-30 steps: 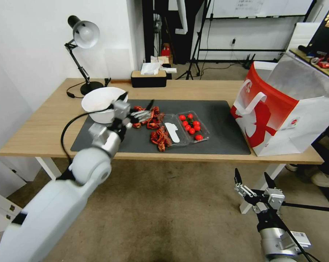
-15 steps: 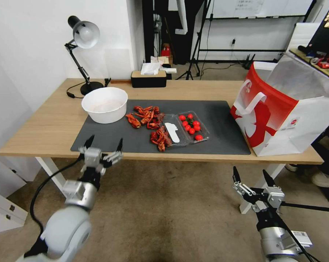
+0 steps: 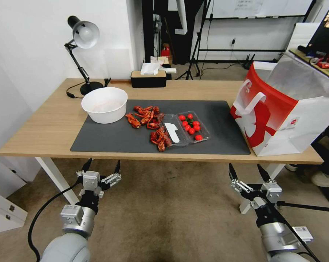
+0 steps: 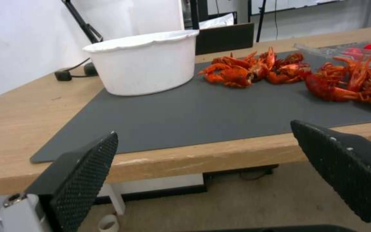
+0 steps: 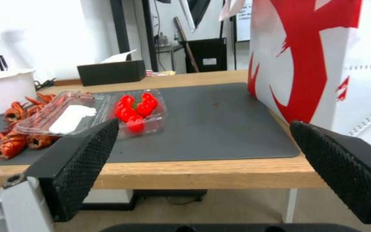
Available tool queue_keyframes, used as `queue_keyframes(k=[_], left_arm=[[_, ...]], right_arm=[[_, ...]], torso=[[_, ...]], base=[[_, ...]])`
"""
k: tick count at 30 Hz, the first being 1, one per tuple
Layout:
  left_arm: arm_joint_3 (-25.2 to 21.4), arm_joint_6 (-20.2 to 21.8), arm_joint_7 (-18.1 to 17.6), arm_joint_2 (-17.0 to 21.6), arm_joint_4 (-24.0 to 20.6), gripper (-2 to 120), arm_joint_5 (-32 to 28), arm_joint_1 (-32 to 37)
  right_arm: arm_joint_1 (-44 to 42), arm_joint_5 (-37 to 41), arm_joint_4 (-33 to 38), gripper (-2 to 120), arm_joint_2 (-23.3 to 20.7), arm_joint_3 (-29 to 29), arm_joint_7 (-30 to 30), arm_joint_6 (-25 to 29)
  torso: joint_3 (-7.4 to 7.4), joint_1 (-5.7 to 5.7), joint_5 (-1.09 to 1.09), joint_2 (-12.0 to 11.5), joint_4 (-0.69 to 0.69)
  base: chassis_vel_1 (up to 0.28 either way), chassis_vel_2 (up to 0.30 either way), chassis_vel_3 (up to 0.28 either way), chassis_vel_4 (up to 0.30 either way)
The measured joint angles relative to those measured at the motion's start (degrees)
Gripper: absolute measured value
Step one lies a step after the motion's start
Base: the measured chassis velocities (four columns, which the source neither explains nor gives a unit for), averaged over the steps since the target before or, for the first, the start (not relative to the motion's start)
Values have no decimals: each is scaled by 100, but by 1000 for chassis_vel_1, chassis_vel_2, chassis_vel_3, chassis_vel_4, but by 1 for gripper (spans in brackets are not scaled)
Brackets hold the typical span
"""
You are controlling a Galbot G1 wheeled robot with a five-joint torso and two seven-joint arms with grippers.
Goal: Pick up the trash from the table and place it into the takeout bag.
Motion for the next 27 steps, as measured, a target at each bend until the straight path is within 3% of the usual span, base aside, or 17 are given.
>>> queue_keyframes(k=[9,27], left_arm=[[13,-125,177,-49,53,100,-13,-51],[33,-172,206,-90,183,100,-42,-81]], right_arm=[[35,-4,-64,100,36,-70,-58,-136],[31,-10,-146,100,54,-82,-17,-182]], torso=[[0,1,0,0,0],[0,1,0,-1,0]], base=[[0,0,0,0],[0,0,0,0]])
